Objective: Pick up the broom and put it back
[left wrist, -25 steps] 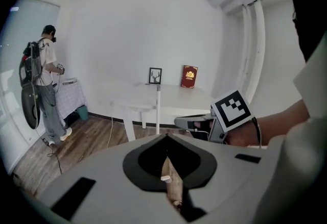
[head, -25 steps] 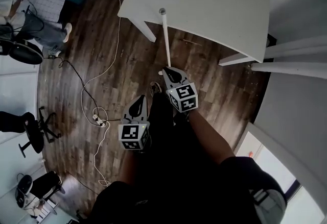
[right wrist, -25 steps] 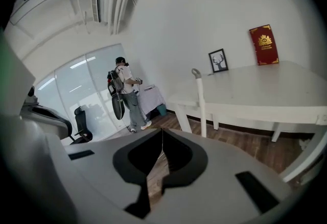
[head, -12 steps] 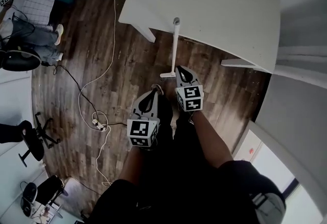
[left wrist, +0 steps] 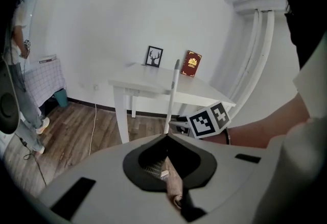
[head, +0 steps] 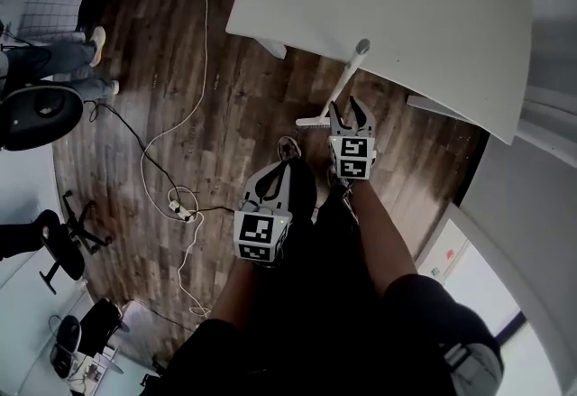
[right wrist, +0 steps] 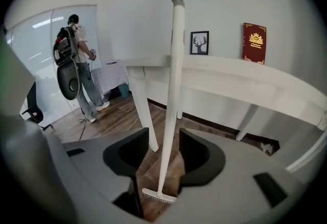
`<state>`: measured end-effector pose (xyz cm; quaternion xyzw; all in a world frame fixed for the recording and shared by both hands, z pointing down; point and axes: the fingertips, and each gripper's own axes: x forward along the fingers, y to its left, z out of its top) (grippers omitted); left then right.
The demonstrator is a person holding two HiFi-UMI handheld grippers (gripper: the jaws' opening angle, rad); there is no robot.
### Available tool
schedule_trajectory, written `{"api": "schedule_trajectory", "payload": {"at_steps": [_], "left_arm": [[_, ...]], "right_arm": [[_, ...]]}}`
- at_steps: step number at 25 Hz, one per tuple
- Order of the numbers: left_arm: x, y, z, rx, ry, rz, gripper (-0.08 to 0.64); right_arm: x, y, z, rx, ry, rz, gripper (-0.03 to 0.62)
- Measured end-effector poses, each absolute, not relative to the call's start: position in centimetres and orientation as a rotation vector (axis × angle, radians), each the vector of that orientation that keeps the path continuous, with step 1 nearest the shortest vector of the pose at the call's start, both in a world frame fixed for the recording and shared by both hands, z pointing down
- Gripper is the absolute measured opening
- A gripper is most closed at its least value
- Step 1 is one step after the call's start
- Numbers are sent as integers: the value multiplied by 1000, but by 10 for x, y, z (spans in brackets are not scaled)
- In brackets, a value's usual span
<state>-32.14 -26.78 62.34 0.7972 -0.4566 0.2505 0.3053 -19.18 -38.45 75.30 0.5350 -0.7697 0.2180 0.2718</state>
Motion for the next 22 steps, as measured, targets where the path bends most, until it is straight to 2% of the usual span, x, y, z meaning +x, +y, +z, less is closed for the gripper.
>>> {"api": "schedule_trajectory", "payload": {"at_steps": [9, 10, 12, 22], "left_arm": [[-357, -305, 632, 2095, -1243, 628, 2], [-362, -306, 633, 2088, -1249, 627, 2], [-370, -304, 635, 2074, -1255, 626, 2], [-382, -295, 616, 2064, -1381, 597, 2]], "right_arm": [[-190, -427, 788, 1495, -1977, 520, 181], [-191, -429, 787, 1503, -1989, 521, 126], [-194, -425, 785, 1526, -2012, 555, 103], [-187, -364, 755, 1517, -2041, 595, 98]]}}
